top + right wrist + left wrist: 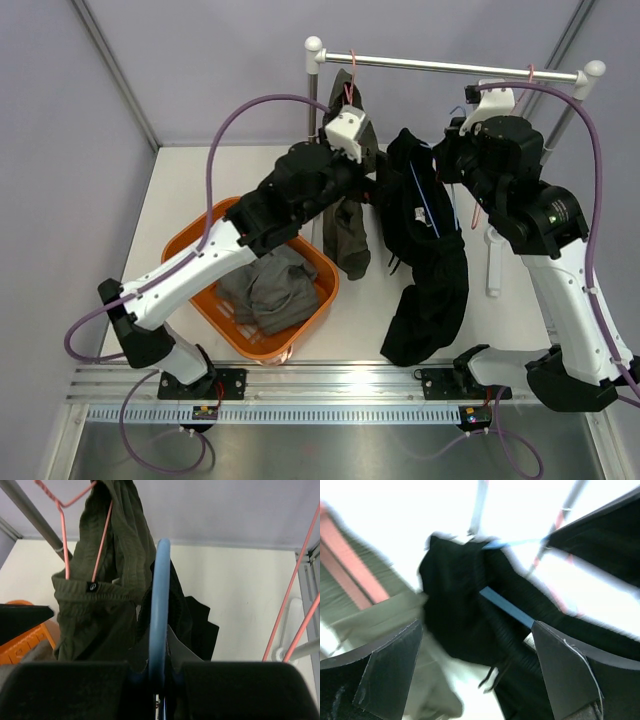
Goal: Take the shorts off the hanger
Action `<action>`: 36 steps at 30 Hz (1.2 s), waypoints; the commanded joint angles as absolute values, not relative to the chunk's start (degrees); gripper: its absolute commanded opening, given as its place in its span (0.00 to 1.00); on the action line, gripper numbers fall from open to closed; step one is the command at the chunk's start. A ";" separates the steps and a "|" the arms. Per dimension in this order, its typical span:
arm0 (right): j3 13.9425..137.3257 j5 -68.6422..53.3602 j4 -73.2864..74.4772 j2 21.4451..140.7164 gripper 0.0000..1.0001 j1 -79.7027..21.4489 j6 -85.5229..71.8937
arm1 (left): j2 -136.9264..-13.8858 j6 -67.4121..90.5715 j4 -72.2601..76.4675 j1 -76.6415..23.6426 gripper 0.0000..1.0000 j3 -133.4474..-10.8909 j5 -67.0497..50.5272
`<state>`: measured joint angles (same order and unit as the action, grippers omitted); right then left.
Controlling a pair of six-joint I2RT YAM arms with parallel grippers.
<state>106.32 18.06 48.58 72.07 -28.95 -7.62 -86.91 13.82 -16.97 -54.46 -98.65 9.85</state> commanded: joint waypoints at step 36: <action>104.59 12.84 55.11 58.45 0.00 -33.66 -13.01 | -110.39 0.88 -7.64 -55.73 0.00 -119.35 33.40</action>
<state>103.79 16.75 54.96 60.97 -32.73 -11.51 -109.06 2.39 -10.85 -58.54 -115.52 28.80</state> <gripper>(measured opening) 0.091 0.037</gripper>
